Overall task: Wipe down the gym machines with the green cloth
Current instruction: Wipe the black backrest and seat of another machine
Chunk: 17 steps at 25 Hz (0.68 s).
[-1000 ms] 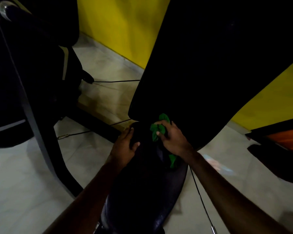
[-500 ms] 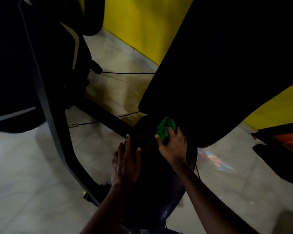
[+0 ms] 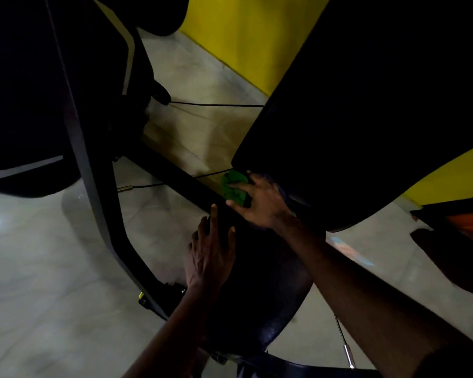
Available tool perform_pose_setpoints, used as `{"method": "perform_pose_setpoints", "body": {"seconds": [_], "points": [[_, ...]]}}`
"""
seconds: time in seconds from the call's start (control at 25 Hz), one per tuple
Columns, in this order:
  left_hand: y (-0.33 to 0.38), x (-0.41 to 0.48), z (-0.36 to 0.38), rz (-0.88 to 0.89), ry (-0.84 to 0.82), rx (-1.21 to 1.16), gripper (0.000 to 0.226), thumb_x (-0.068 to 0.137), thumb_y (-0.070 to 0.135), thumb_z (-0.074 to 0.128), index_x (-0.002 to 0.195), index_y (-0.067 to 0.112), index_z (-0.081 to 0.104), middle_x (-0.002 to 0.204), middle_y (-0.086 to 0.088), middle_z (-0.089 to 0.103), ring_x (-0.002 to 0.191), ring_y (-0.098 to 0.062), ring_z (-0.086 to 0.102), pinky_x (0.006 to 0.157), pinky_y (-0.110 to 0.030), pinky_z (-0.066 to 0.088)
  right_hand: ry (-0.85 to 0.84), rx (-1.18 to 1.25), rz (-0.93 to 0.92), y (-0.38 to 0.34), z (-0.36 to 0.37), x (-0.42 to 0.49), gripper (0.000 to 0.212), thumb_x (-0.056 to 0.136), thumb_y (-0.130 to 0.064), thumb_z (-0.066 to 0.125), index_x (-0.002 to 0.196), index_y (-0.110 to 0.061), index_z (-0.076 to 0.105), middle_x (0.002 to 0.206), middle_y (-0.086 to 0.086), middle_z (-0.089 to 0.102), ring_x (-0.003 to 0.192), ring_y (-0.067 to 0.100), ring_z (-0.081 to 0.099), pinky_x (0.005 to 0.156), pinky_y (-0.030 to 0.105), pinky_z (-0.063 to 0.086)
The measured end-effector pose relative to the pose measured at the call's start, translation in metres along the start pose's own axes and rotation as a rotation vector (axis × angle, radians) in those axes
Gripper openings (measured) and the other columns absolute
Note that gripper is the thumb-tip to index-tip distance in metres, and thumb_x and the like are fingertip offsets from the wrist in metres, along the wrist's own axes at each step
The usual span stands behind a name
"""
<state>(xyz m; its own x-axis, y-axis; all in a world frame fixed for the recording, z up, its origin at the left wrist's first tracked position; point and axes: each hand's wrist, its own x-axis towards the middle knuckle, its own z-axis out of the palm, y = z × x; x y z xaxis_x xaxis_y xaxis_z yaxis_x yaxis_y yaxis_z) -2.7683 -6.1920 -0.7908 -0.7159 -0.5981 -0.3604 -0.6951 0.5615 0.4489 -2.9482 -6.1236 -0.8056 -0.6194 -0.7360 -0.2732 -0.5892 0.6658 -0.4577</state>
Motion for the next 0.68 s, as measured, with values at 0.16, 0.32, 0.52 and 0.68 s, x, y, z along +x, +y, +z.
{"method": "perform_pose_setpoints", "body": {"seconds": [0.16,0.32,0.52,0.68], "points": [[-0.002,0.0,0.001,0.185,0.002,0.119,0.062,0.1,0.056,0.01,0.158,0.035,0.004,0.165,-0.008,0.012,0.149,-0.027,0.022,0.12,-0.044,0.02,0.181,0.062,0.363,0.006,0.007,-0.01,0.059,0.087,-0.065,0.055,0.136,-0.032,0.057,0.137,0.009,0.054,0.129,0.033,0.049,0.105,0.044,0.041],[-0.004,0.003,0.006,0.199,-0.015,0.134,0.064,0.1,0.057,0.011,0.159,0.031,0.005,0.167,-0.001,0.0,0.153,-0.022,0.006,0.122,-0.041,0.004,0.379,0.12,0.521,0.023,0.019,-0.073,0.066,0.083,-0.063,0.046,0.131,-0.021,0.06,0.132,0.015,0.057,0.122,0.038,0.053,0.099,0.046,0.048],[-0.004,0.002,0.009,0.18,0.025,0.158,0.07,0.097,0.065,0.022,0.158,0.033,0.013,0.166,-0.003,0.013,0.151,-0.024,0.018,0.12,-0.046,0.017,0.357,-0.001,0.329,0.011,0.026,-0.08,0.051,0.087,-0.056,0.055,0.13,-0.029,0.063,0.13,0.011,0.06,0.125,0.031,0.053,0.101,0.044,0.043],[-0.002,0.004,0.01,0.176,0.04,0.177,0.071,0.095,0.065,0.025,0.157,0.031,0.019,0.164,-0.005,0.019,0.149,-0.026,0.024,0.119,-0.045,0.021,0.183,0.026,0.23,0.033,0.012,-0.06,0.062,0.089,-0.064,0.054,0.146,-0.043,0.043,0.149,0.006,0.046,0.141,0.025,0.037,0.113,0.046,0.028]]}}
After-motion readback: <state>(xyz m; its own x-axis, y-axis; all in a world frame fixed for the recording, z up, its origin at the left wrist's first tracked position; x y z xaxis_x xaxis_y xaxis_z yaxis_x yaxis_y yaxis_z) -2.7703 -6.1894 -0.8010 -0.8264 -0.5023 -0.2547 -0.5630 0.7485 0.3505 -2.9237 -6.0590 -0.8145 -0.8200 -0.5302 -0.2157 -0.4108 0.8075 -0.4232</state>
